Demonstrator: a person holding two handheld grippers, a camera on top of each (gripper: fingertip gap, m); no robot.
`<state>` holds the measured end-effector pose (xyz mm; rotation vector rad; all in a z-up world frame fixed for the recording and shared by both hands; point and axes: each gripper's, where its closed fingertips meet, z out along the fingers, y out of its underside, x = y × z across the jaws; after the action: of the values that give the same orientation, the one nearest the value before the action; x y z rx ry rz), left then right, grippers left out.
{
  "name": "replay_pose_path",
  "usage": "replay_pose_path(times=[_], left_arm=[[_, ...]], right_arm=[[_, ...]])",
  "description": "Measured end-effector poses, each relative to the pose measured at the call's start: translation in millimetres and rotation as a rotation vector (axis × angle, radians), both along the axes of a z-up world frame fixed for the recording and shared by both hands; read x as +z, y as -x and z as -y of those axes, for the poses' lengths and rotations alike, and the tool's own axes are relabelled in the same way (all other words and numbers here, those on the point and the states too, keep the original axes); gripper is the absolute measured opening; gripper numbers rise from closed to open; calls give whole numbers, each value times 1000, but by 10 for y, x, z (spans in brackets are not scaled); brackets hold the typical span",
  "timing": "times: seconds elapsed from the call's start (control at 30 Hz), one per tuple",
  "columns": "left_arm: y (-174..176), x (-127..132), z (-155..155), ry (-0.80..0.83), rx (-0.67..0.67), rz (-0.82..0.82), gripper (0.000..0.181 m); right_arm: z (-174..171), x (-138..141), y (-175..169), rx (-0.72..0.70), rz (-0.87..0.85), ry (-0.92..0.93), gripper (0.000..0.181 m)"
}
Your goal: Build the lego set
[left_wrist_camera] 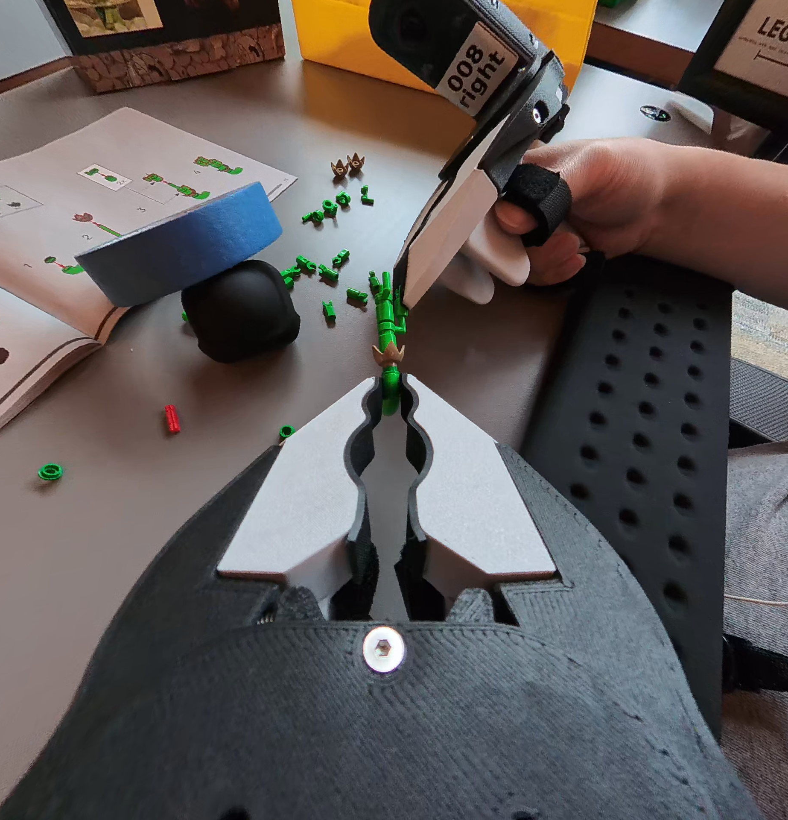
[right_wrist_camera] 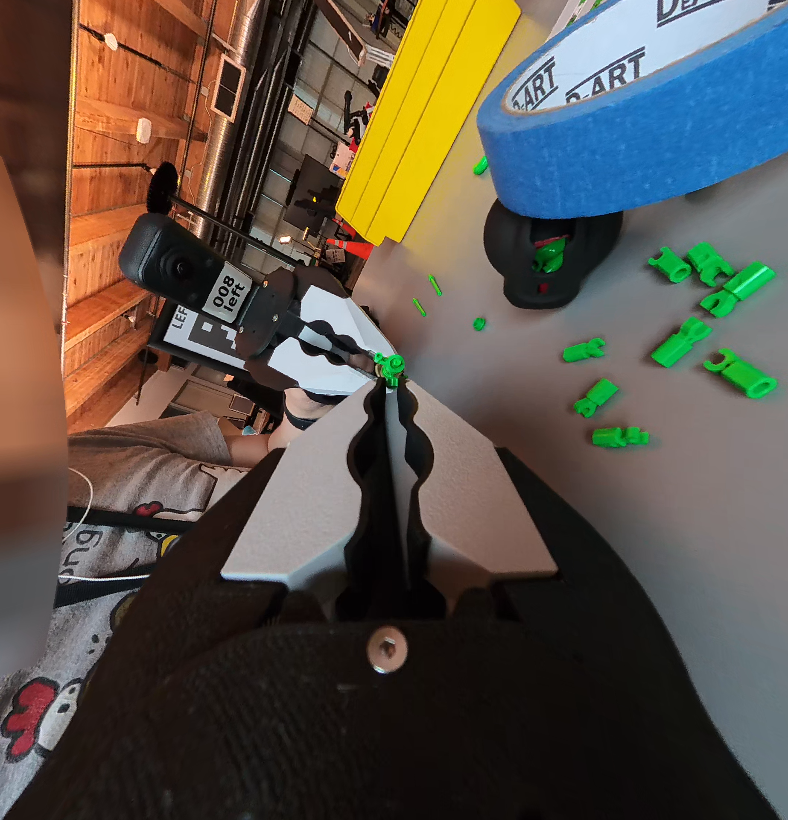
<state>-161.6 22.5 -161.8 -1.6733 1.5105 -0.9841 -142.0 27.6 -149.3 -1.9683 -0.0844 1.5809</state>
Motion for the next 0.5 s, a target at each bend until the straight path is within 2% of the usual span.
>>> replay_pose_path(times=[0.03, 0.5], left_arm=[[1, 0, -3, 1, 2, 0, 5], [9, 7, -28, 14, 16, 4, 5]], right_arm=[[-3, -1, 0, -2, -3, 1, 2], [-41, 17, 14, -28, -4, -21, 2]])
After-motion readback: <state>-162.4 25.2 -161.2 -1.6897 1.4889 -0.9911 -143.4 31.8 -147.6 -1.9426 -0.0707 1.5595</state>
